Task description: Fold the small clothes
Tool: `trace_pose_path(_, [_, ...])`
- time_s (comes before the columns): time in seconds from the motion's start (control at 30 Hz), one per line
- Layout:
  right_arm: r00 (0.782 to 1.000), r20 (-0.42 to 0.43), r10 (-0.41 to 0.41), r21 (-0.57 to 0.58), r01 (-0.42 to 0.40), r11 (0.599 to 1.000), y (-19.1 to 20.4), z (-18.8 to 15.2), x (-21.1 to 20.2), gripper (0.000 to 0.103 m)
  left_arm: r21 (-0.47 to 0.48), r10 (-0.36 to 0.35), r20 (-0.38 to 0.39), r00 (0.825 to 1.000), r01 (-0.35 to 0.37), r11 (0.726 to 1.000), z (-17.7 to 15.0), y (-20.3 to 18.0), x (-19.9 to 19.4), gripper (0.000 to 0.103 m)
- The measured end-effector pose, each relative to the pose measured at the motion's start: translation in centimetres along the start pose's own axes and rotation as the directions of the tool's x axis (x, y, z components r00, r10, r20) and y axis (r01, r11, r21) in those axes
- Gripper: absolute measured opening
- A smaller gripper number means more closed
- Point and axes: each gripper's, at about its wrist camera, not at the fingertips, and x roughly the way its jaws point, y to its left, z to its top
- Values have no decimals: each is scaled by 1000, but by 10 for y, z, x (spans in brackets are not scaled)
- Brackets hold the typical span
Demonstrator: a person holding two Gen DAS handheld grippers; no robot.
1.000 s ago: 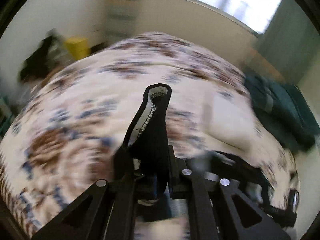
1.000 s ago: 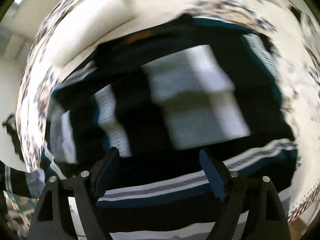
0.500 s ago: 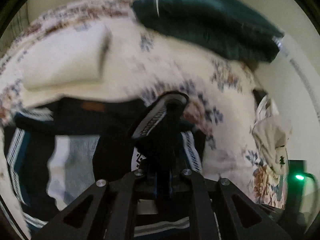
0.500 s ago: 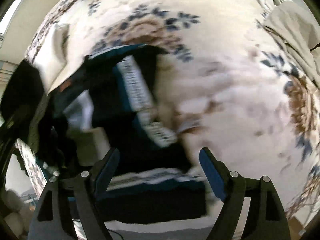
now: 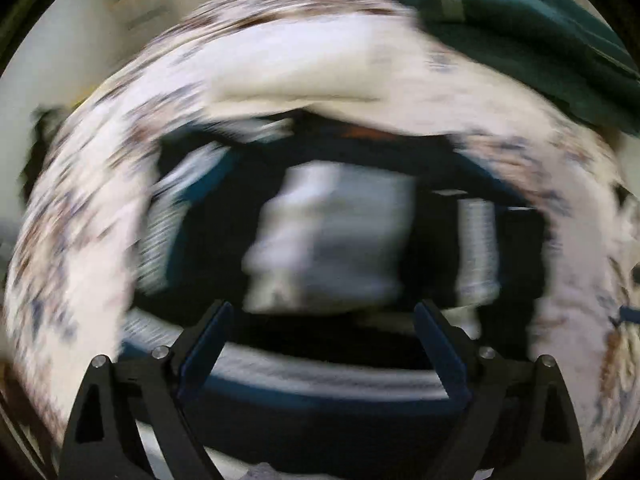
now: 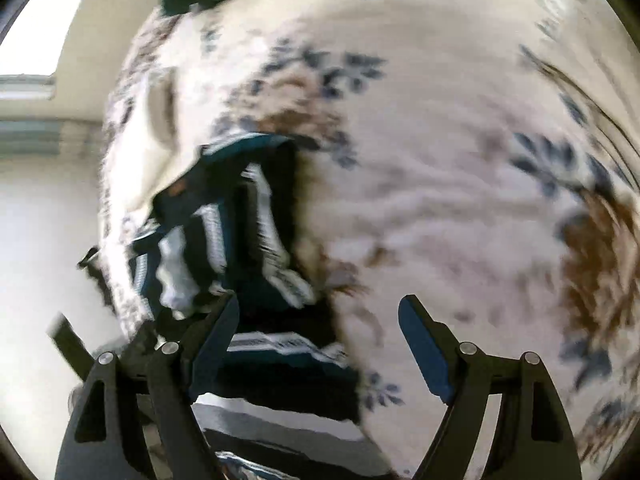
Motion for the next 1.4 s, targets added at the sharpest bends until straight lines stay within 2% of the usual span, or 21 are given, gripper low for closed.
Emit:
trace_pose_path(0.17, [999,-48,21,-102,-26,994,53,37,59,83,-158,136,-69,988,-145,977,-13,94,19,92])
trace_pose_path(0.23, [997,-79,9,-125,-19,992,70,49,88,77,-198,166,-75,983,-178,964,-16,115,26,92])
trace_pose_path(0.3, [991,-135,0,-141,-19,990,82,57,121,56,-232,177,-76,981,-190,954,-14,133,30,92])
trace_pose_path(0.33, [986,-166,-6,-146,-18,989,85,57,132,16,-256,186,-81,979,-201,946,-13,144,34,92])
trace_pose_path(0.37, [985,-163,-49,-156,23,987,87,57,138,2,-271,183,-83,980,-199,942,-11,150,37,92])
trace_pose_path(0.47, [986,-57,-158,-197,144,970,83,61,120,2,-357,152,-80,985,-170,918,-8,173,42,92])
trace_pose_path(0.6, [959,-169,-228,-199,194,961,76,65,118,3,-454,83,-75,994,-108,884,-6,194,52,92])
trace_pose_path(0.63, [957,-158,-243,-240,202,950,92,65,113,9,-500,45,-68,997,-73,863,-7,202,56,92])
trace_pose_path(0.7, [949,-110,-295,-310,249,917,127,65,105,33,-558,-33,-46,998,2,830,-7,211,63,92])
trace_pose_path(0.73, [959,-82,-272,-331,231,915,149,64,102,50,-593,-78,-33,996,43,804,-7,217,69,92])
trace_pose_path(0.77, [974,-83,-209,-354,167,920,174,63,104,55,-616,-121,-12,993,88,783,-7,220,73,92])
trace_pose_path(0.83, [981,-168,-100,-389,27,921,224,60,128,55,-659,-187,39,982,166,733,-5,227,83,91])
trace_pose_path(0.9, [965,-261,-26,-402,-84,912,274,57,171,55,-667,-233,88,968,232,709,-2,228,88,76])
trace_pose_path(0.93, [957,-291,-16,-421,-113,900,297,55,193,55,-657,-247,96,964,248,712,2,226,93,71])
trace_pose_path(1.0, [940,-340,-30,-478,-145,866,346,49,245,55,-619,-257,84,963,252,743,8,220,102,47])
trace_pose_path(1.03, [931,-361,-41,-502,-157,851,368,45,269,55,-599,-262,76,962,254,759,10,216,106,42])
trace_pose_path(1.1, [909,-411,-70,-525,-173,833,399,36,310,55,-578,-270,89,959,270,770,11,214,112,22])
trace_pose_path(1.23, [895,-427,-131,-591,-166,789,446,25,367,55,-555,-293,114,949,306,774,7,213,117,16])
trace_pose_path(1.3, [885,-442,-142,-605,-177,776,455,20,381,34,-553,-300,124,946,316,771,6,215,117,14])
trace_pose_path(1.33, [882,-444,-160,-619,-173,766,460,17,387,2,-554,-309,129,942,327,766,5,216,118,14])
trace_pose_path(1.4, [906,-395,-150,-638,-153,754,465,16,385,3,-562,-321,137,937,340,753,2,220,118,13])
